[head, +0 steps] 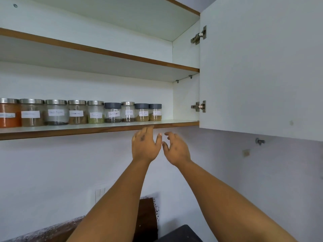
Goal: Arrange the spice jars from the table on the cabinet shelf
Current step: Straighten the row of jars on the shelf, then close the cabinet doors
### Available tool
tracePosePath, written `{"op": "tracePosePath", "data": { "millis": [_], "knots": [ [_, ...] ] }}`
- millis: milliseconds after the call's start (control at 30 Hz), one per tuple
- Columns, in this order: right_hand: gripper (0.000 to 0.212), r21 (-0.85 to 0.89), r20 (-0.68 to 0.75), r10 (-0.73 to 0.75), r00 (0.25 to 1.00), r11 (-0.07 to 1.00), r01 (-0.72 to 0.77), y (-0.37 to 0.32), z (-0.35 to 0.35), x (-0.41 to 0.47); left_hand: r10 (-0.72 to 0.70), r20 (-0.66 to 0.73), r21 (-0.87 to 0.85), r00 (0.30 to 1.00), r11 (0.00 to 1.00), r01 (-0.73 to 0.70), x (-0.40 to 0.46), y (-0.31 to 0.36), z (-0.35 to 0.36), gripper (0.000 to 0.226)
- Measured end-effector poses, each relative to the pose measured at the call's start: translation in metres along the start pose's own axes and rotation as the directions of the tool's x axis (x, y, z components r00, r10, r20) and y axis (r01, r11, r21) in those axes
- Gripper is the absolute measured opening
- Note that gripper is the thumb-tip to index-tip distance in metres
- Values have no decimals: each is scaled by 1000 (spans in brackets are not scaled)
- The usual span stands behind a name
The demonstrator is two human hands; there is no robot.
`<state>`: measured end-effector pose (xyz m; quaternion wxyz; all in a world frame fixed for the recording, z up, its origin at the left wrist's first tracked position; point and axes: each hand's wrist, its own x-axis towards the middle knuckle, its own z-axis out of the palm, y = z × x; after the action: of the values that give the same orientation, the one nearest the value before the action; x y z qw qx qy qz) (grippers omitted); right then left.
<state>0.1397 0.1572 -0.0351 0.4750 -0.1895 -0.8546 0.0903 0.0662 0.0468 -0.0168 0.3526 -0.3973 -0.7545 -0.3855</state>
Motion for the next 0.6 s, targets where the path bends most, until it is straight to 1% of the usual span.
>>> {"op": "tracePosePath", "data": {
  "millis": [100, 167, 233, 333, 400, 467, 533, 567, 600],
  "knots": [
    [43, 32, -3, 3, 1000, 999, -3, -3, -24, -14, -34, -51, -82, 998, 996, 30, -16, 14, -6, 53],
    [43, -39, -29, -72, 997, 997, 71, 1, -47, -16, -70, -90, -137, 993, 989, 58, -22, 31, -11, 54],
    [42, -169, -102, -154, 983, 976, 136, 8, -81, -15, -81, -114, -184, 990, 981, 59, -26, 56, -14, 54],
    [43, -252, -308, -187, 933, 961, 110, 26, -143, -10, -41, -137, -260, 990, 965, 4, -36, 105, -12, 53],
    [49, -257, -448, -137, 884, 966, 20, 47, -186, -7, -13, -119, -319, 993, 947, -26, -40, 142, -6, 57],
    [65, -283, -540, -3, 842, 942, -178, 78, -236, -5, 45, -59, -382, 997, 922, -64, -45, 189, 4, 66],
    [86, -263, -640, 160, 751, 874, -410, 112, -283, -6, 113, 27, -447, 993, 890, -89, -50, 232, 14, 78],
    [95, -211, -658, 256, 709, 841, -499, 132, -307, -10, 139, 69, -481, 988, 872, -89, -53, 256, 18, 82],
    [103, -155, -629, 356, 692, 814, -559, 151, -326, -16, 160, 110, -507, 981, 858, -83, -55, 276, 22, 85]
  ]
}}
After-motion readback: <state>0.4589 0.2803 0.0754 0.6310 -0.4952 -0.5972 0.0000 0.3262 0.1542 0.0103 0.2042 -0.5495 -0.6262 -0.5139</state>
